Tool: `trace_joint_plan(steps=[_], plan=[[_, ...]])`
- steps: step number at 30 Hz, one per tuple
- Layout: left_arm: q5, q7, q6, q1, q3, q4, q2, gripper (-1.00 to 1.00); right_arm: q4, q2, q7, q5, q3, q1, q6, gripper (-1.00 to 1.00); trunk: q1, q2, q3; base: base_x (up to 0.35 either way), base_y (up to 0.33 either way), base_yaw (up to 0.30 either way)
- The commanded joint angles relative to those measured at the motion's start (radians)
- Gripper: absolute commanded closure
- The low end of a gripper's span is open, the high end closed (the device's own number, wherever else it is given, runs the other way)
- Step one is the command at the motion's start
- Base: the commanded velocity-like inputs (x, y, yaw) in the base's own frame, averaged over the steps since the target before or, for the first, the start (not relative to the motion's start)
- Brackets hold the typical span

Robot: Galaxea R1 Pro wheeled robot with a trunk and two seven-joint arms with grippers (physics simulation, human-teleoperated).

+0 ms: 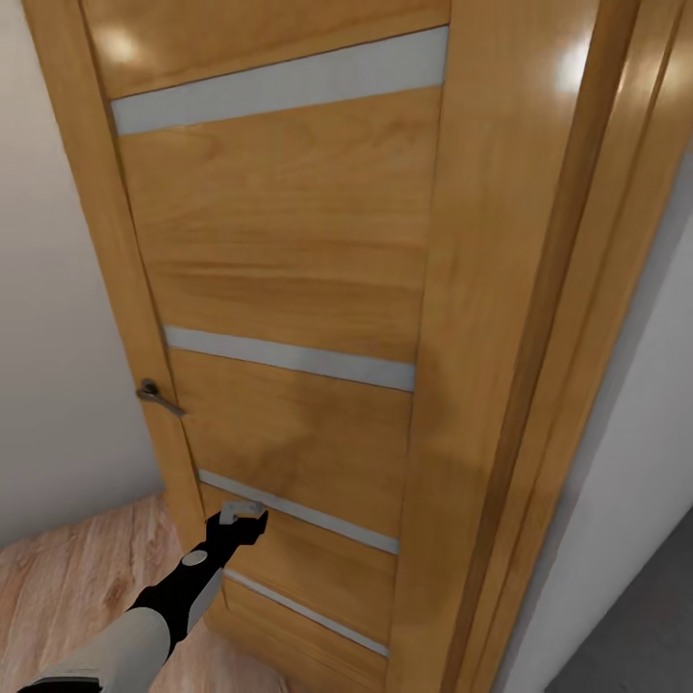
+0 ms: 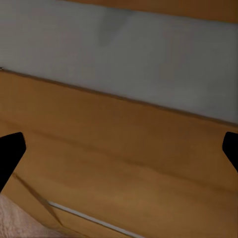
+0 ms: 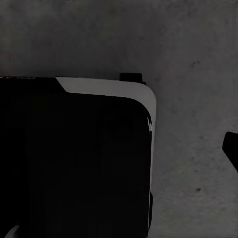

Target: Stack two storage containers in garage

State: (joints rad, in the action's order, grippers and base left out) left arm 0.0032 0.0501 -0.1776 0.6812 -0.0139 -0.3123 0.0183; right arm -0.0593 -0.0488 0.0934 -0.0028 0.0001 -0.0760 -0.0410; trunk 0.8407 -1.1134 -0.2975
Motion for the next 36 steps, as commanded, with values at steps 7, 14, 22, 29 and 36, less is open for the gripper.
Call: trace_joint_plan(steps=[7, 14, 22, 29, 36], plan=[[0.001, 0.004, -0.003, 0.001, 0.002, -0.001, 0.0, -1.0, 0.001, 0.0, 0.004, 0.0, 0.0, -0.001, -0.004, -1.0, 0.0, -0.001, -0.001, 0.187, 0.0, -0.002], [0.001, 0.004, -0.003, 0.001, 0.003, -0.001, 0.0, -1.0, 0.001, -0.001, 0.004, 0.0, 0.0, -0.001, -0.004, -1.0, 0.0, -0.001, -0.001, 0.039, 0.0, 0.0], [0.001, 0.004, -0.003, 0.001, 0.003, 0.001, 0.0, -1.0, 0.001, 0.0, 0.004, 0.0, 0.0, -0.001, -0.004, -1.0, 0.0, -0.001, -0.001, 0.083, 0.0, 0.0], [0.001, 0.004, -0.003, 0.001, 0.003, 0.001, 0.002, -1.0, 0.001, 0.0, 0.003, 0.0, 0.0, -0.001, -0.004, -1.0, 0.0, -0.001, -0.001, 0.115, 0.0, 0.0], [0.002, 0.004, -0.003, 0.001, 0.003, 0.001, 0.011, -1.0, 0.001, -0.001, 0.004, 0.0, 0.0, -0.001, -0.004, -1.0, 0.0, -0.001, -0.001, 0.019, 0.0, 0.0]])
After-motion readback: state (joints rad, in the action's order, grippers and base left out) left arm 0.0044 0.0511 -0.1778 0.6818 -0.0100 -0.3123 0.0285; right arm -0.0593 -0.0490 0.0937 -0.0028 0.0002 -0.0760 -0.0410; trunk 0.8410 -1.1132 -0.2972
